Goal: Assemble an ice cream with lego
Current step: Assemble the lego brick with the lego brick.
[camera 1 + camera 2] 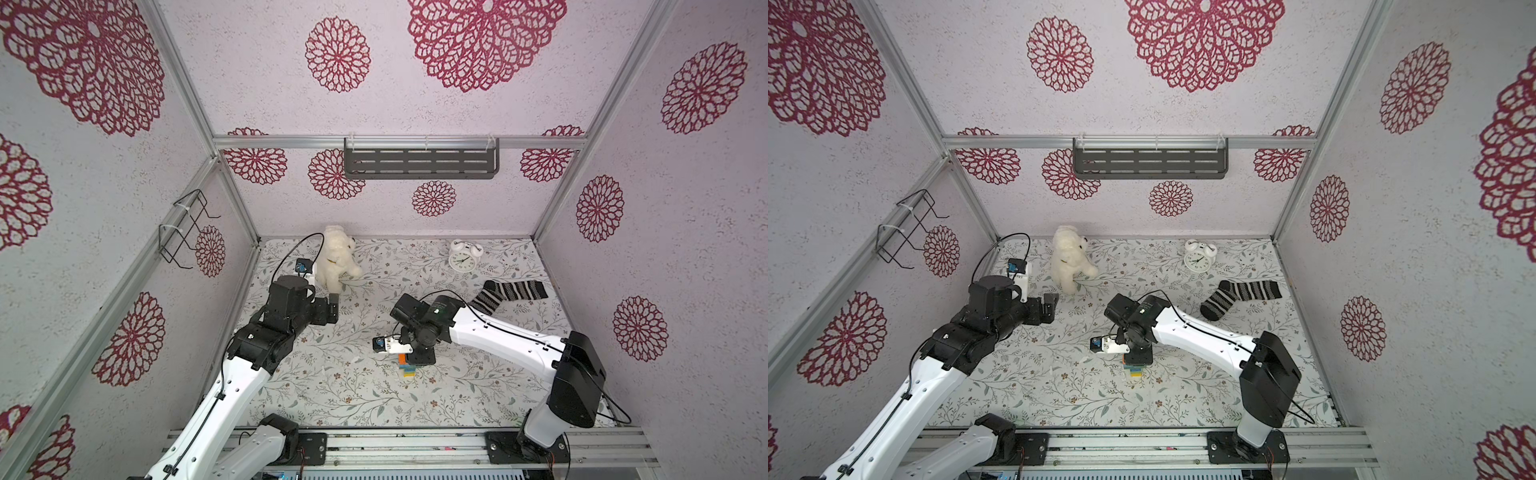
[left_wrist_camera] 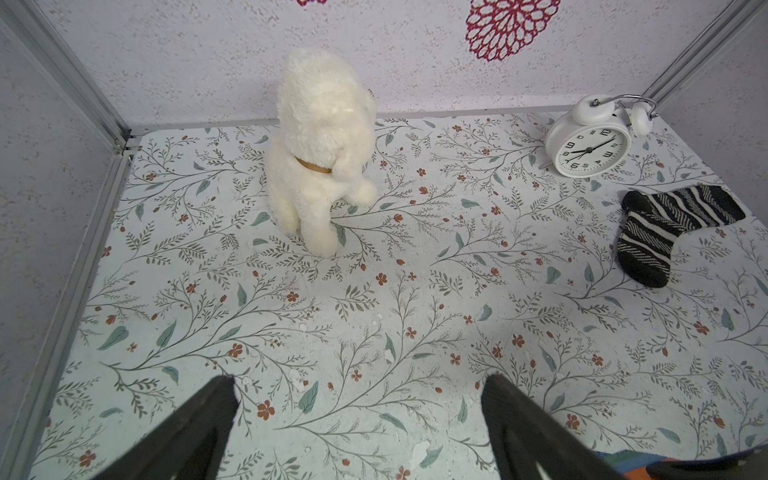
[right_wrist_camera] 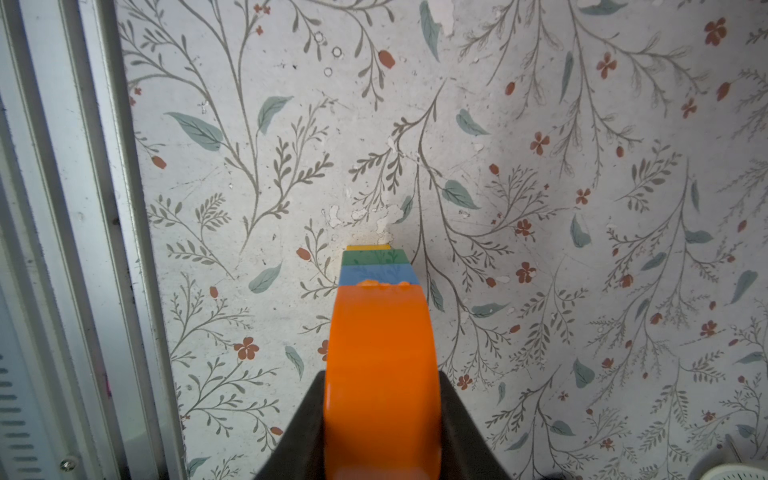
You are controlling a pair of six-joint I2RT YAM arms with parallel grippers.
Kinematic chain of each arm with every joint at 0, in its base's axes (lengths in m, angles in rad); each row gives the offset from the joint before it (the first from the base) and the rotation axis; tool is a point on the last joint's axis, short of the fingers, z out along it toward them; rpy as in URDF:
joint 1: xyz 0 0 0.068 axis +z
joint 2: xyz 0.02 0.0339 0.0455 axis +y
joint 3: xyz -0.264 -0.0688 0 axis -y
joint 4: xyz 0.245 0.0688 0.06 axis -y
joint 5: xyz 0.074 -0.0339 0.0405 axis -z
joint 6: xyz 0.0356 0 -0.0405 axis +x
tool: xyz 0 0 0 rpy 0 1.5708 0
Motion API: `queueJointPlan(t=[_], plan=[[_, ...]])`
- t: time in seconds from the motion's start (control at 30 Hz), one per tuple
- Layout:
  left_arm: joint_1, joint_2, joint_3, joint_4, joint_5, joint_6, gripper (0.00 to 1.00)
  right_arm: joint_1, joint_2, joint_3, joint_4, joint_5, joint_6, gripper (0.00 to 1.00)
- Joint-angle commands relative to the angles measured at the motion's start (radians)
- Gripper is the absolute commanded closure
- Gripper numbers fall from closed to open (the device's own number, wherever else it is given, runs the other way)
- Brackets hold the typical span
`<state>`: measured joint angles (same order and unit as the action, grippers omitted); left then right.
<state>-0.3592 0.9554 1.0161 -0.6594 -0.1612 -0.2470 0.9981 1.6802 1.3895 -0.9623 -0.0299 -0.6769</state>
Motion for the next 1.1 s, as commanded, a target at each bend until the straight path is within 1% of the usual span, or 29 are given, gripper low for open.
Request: queueJointPlan(t=[0.0,0.17,0.23,0.7,1.07], plan=[[0.011,-0.002,0.004,0.002,0.012,0.009,0.03,0.011,0.101,-0.082,-0.067,0.021,0.021,0.63],[0.011,-0.003,0.004,0.002,0.011,0.009,0.03,0.012,0.094,-0.077,-0.065,0.03,0.021,0.52],[0.011,-0.003,0.004,0.003,0.012,0.009,0.03,0.01,0.091,-0.075,-0.064,0.031,0.02,0.49],[0.012,-0.003,0.003,0.002,0.008,0.009,0.03,0.008,0.082,-0.057,-0.049,0.034,0.029,0.42],[0.012,-0.01,0.003,0.003,0.011,0.012,0.03,-0.011,0.025,-0.001,-0.028,-0.001,0.038,0.36]])
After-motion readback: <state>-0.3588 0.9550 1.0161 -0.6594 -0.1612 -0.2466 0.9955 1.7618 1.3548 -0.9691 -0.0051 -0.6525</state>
